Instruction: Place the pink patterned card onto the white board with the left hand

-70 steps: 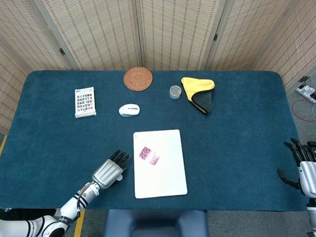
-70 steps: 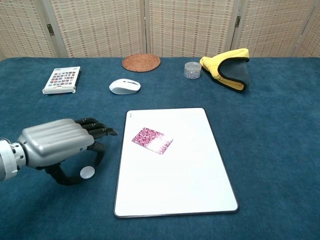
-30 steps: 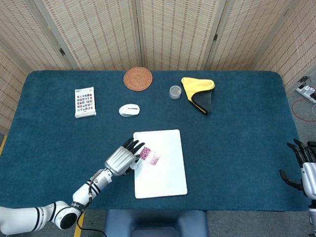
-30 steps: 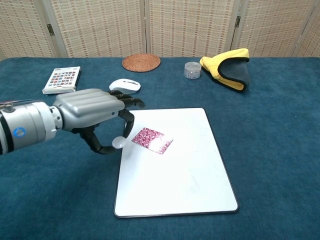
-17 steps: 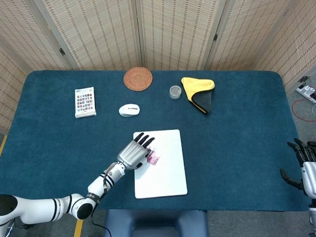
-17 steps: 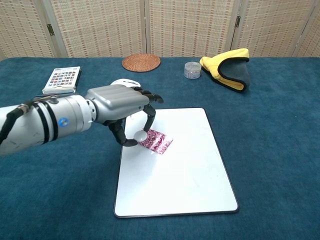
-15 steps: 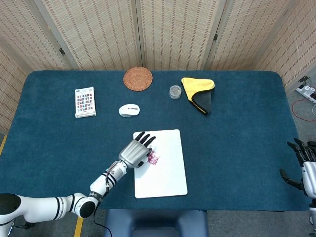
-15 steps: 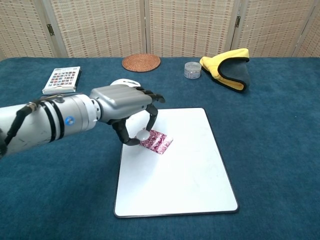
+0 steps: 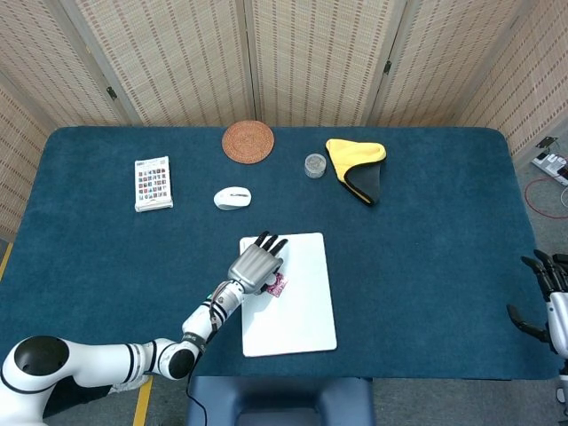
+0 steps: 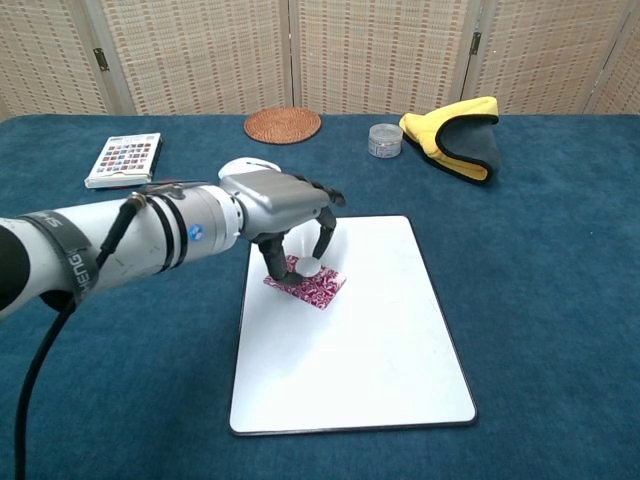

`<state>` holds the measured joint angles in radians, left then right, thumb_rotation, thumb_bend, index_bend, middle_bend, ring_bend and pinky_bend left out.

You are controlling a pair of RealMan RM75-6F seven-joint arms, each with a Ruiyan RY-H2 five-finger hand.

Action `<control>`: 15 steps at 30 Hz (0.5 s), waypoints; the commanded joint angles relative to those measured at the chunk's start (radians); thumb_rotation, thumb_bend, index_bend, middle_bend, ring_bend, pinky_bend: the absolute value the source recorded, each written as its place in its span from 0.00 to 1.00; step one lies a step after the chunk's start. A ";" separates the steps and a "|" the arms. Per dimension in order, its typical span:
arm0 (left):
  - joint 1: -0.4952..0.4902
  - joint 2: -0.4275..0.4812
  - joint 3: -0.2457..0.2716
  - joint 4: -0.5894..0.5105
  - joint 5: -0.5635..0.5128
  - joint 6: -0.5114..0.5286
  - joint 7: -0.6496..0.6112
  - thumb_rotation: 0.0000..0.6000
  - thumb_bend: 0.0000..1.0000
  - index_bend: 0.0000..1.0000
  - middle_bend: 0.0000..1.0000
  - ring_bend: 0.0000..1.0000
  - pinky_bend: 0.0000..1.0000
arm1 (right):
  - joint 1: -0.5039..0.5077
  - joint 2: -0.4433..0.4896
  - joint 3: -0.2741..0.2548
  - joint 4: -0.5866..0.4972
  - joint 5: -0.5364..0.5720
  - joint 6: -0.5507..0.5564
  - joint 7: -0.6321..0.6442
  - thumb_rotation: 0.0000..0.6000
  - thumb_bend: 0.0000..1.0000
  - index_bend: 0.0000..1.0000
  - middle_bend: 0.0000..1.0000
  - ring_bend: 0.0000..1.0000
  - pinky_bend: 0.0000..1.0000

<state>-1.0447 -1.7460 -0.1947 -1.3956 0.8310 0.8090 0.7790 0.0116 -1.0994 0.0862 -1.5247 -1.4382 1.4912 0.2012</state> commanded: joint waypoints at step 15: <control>0.041 0.093 -0.003 -0.111 -0.029 0.122 -0.104 1.00 0.34 0.14 0.05 0.00 0.00 | 0.002 0.001 0.005 0.002 0.000 -0.001 0.006 1.00 0.32 0.14 0.11 0.13 0.09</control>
<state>-1.0349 -1.6890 -0.1898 -1.4696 0.7861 0.8942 0.7121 0.0141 -1.0980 0.0910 -1.5223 -1.4388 1.4902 0.2070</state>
